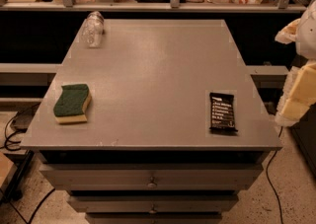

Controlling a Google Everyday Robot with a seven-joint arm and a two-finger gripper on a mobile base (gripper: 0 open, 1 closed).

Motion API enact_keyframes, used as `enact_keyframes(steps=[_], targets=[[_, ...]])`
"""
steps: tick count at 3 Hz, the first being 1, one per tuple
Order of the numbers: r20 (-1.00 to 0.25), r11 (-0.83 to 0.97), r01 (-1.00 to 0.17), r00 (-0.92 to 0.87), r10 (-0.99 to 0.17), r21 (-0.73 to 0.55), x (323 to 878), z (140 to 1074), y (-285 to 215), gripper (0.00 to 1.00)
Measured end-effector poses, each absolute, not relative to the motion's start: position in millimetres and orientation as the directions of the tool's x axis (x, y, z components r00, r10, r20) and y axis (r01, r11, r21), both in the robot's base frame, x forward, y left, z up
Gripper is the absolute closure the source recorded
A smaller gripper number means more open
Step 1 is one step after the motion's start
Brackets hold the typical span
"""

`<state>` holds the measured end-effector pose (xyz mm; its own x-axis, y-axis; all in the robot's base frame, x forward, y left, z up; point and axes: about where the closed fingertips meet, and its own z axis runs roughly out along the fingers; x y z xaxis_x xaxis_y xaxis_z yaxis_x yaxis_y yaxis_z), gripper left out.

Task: Move rxbar chocolate near sponge

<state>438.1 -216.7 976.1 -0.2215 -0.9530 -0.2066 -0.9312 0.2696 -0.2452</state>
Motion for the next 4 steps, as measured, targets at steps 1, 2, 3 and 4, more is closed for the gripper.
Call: enact_keyframes(steps=[1,2,3,4], targets=[[-0.209,0.269,-0.931,-0.219,-0.953,-0.248,438,977,-216,0.00],[-0.264,0.258,-0.936,-0.193,-0.945,-0.240,443,974,-206,0.00],[-0.340,0.256,-0.940,-0.170,-0.925,-0.226,455,962,-186,0.00],[-0.381,0.276,-0.939,-0.183,-0.906,-0.205,470,941,-168,0.00]])
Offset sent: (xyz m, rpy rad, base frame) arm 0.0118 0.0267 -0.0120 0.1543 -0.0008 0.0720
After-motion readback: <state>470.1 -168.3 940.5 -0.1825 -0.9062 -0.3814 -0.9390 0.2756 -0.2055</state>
